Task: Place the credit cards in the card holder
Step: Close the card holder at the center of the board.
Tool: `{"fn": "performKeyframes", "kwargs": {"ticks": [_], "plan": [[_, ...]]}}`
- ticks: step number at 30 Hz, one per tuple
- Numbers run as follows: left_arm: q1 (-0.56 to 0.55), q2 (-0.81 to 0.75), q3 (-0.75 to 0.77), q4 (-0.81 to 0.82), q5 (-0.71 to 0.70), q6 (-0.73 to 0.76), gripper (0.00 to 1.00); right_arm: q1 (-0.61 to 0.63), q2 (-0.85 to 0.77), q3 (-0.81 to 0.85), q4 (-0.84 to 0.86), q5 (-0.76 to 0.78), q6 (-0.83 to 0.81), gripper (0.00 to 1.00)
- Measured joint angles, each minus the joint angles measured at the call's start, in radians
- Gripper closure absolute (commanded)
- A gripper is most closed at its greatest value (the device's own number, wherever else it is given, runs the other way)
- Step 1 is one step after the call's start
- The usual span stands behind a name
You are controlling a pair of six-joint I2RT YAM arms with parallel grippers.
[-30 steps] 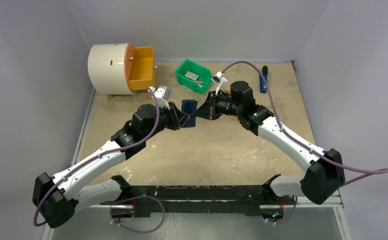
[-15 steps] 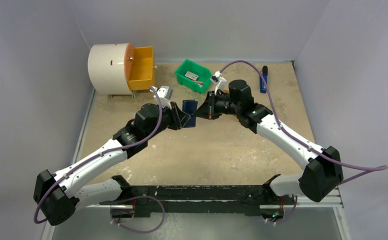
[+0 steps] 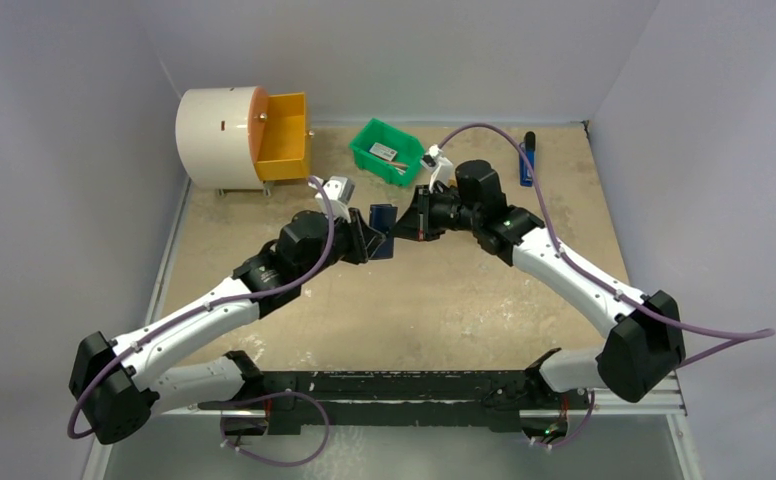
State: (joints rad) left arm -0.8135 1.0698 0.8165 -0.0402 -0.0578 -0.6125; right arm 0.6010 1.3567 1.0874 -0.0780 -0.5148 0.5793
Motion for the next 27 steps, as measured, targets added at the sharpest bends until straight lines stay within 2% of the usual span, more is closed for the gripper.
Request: {"fn": "performKeyframes", "kwargs": {"ticks": [15,16,18,20,22,24,27], "plan": [[-0.008,0.018,0.000,0.018,-0.031,-0.022,1.00,0.000,0.013,0.003,0.012,0.004,0.027,1.00],[-0.010,0.017,0.000,0.016,-0.037,-0.022,1.00,0.000,0.013,0.003,0.012,0.004,0.027,0.96],[-0.017,0.009,-0.001,0.010,-0.055,-0.018,1.00,0.002,0.010,0.003,0.010,0.003,0.027,0.68],[-0.026,-0.005,-0.003,-0.003,-0.074,-0.011,1.00,0.005,0.002,0.003,0.008,0.000,0.032,0.49],[-0.040,-0.024,-0.008,-0.010,-0.083,-0.009,1.00,0.013,-0.019,0.002,0.007,-0.006,0.029,0.38],[-0.056,-0.046,-0.011,-0.013,-0.089,-0.004,1.00,0.024,-0.048,0.002,0.000,-0.008,0.028,0.21],[-0.073,-0.088,-0.016,-0.015,-0.092,-0.004,1.00,0.036,-0.120,0.003,-0.027,-0.006,0.016,0.17]]}}
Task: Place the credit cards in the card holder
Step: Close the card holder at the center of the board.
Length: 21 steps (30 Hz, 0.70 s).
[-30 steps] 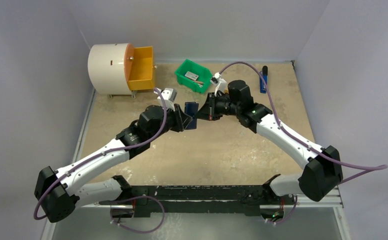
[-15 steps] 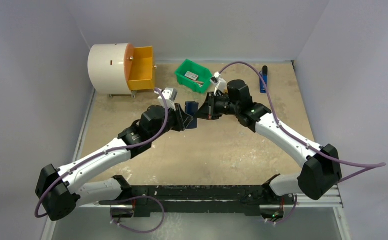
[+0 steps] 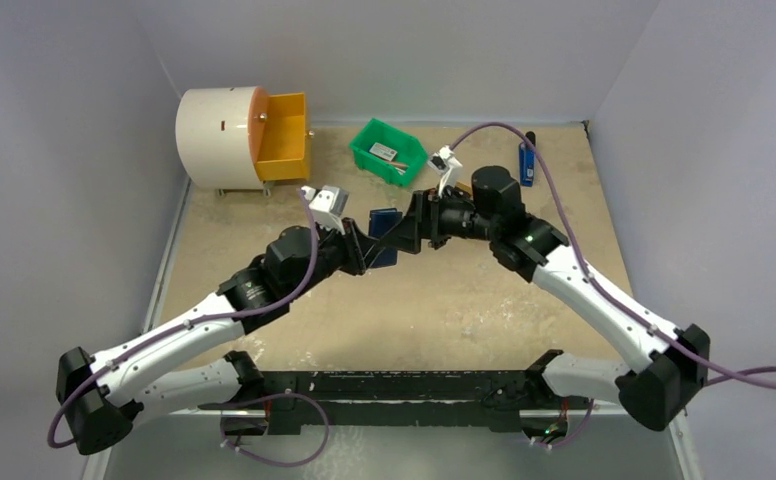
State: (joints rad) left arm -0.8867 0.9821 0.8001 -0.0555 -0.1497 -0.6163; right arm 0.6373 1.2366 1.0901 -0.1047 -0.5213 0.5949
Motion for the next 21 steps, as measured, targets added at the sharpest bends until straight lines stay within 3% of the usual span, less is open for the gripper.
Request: {"fn": "performKeyframes", "kwargs": {"ticks": [9,14,21], "plan": [[-0.012,-0.175,-0.083,0.024,0.025,-0.020,1.00,-0.007,-0.253,-0.038,-0.072,0.036,-0.120,0.20],[-0.013,-0.229,-0.146,0.109,0.137,-0.075,1.00,-0.011,-0.381,-0.191,0.052,0.025,-0.110,0.24],[-0.013,-0.251,-0.159,0.294,0.308,-0.152,1.00,-0.011,-0.400,-0.280,0.286,-0.035,-0.028,0.27]]}}
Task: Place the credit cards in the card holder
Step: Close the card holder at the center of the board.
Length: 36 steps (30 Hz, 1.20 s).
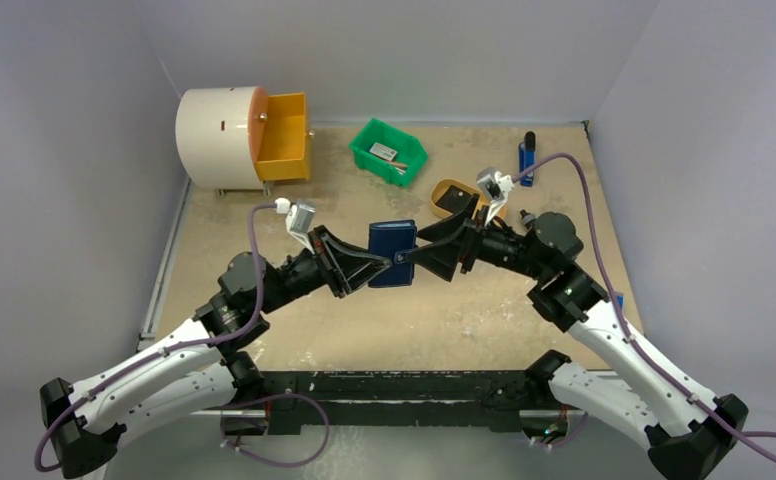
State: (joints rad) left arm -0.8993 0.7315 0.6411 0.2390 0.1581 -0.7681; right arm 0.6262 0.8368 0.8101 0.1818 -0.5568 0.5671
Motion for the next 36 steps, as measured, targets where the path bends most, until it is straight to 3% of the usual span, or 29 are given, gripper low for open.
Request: {"fn": "performKeyframes", "kwargs": {"ticks": [5,15,20,22,24,27,30,36], "plan": [[0.000,0.005,0.000,0.092,0.091,-0.029,1.00,0.000,-0.029,-0.014,0.138,-0.033,0.042,0.29],[0.000,0.049,0.000,0.176,0.180,-0.056,1.00,0.000,-0.027,-0.031,0.279,-0.107,0.114,0.49],[0.000,0.067,0.002,0.187,0.193,-0.059,1.00,0.000,0.026,-0.031,0.320,-0.142,0.147,0.76],[0.001,0.074,0.003,0.182,0.188,-0.058,0.90,0.000,0.035,-0.031,0.335,-0.150,0.164,0.85],[0.002,0.079,0.009,0.170,0.178,-0.053,0.69,-0.003,0.037,-0.031,0.342,-0.156,0.175,0.92],[0.001,0.081,0.031,0.131,0.171,-0.036,0.49,-0.005,0.038,-0.031,0.348,-0.153,0.183,0.96],[0.000,0.083,0.039,0.106,0.174,-0.032,0.43,-0.005,0.036,-0.032,0.350,-0.143,0.193,0.96],[0.000,0.085,0.025,0.108,0.210,-0.042,0.43,-0.005,0.030,-0.057,0.406,-0.138,0.234,0.97]]}}
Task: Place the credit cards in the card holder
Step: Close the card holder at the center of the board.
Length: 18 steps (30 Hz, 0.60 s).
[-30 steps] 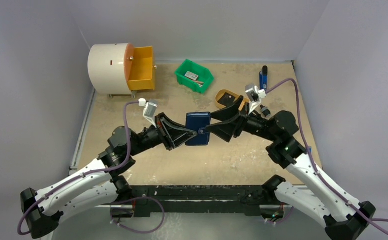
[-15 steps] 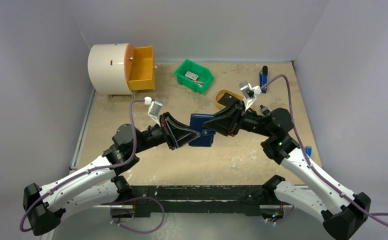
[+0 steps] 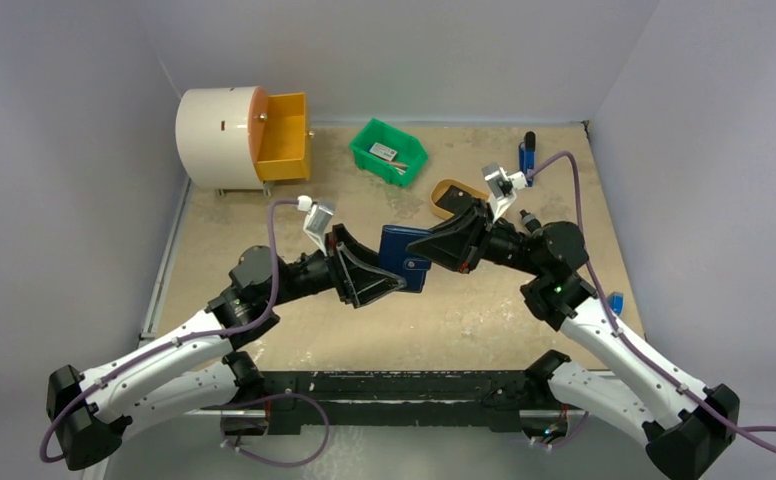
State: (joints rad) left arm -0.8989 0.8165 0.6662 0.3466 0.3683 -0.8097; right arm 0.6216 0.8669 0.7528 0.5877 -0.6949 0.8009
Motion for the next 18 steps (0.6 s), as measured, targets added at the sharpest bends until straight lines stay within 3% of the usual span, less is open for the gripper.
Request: {"fn": "performKeyframes", "kwargs": {"ticks": [5,12,14,15,18], "plan": [[0.000,0.002,-0.037,0.045,0.039,-0.022,0.52,0.000,0.008,-0.009,0.046,-0.004,0.027,0.97],[0.000,0.010,-0.069,0.132,0.069,-0.064,0.98,0.000,0.022,-0.011,0.109,-0.008,0.056,0.97],[0.000,0.014,-0.072,0.147,0.071,-0.071,1.00,-0.001,0.026,-0.012,0.113,-0.008,0.060,0.94],[0.000,0.016,-0.074,0.151,0.070,-0.073,1.00,-0.001,0.026,-0.012,0.113,-0.008,0.060,0.86],[0.000,0.016,-0.076,0.153,0.064,-0.075,1.00,-0.002,0.025,-0.012,0.098,-0.004,0.056,0.48]]}}
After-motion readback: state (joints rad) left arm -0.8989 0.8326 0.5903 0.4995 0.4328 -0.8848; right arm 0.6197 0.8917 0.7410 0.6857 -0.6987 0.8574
